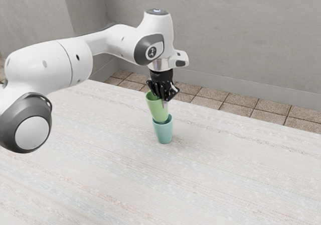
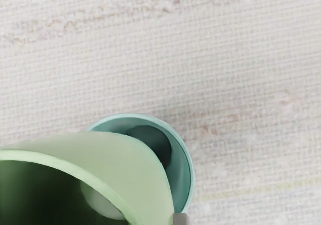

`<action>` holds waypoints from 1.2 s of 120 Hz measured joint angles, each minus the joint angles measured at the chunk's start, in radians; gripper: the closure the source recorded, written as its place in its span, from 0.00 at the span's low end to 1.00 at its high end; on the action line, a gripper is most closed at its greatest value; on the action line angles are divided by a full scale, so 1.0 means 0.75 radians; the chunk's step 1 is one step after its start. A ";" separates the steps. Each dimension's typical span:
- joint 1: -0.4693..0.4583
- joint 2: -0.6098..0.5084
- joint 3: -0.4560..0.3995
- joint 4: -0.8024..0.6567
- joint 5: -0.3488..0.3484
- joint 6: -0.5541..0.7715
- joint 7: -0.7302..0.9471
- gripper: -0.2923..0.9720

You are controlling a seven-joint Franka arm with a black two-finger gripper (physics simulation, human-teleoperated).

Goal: Place the left cup onto the right cup

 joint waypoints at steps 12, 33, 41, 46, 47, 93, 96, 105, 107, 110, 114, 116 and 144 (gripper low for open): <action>-0.002 0.001 -0.001 0.000 0.000 0.000 -0.004 0.85; -0.004 0.004 -0.002 -0.006 -0.003 0.000 -0.009 0.75; -0.006 0.006 -0.002 -0.015 -0.006 0.000 -0.010 0.63; -0.006 0.008 -0.002 -0.017 -0.007 0.003 -0.013 0.56; -0.006 0.008 -0.002 -0.017 -0.007 0.003 -0.013 0.55; -0.006 0.012 -0.002 -0.020 -0.009 0.017 -0.032 0.28; -0.006 0.010 -0.002 -0.020 -0.009 0.017 -0.032 0.28; -0.006 -0.002 -0.001 -0.020 -0.007 0.018 -0.034 0.26; -0.006 -0.007 -0.001 -0.020 -0.007 0.018 -0.035 0.26; -0.006 -0.016 0.000 -0.020 -0.005 0.018 -0.036 0.26; -0.006 -0.027 0.000 -0.021 0.000 0.018 -0.036 0.25; -0.006 -0.035 0.000 -0.022 0.004 0.017 -0.037 0.25; -0.021 -0.202 0.002 -0.131 0.054 0.008 -0.045 0.24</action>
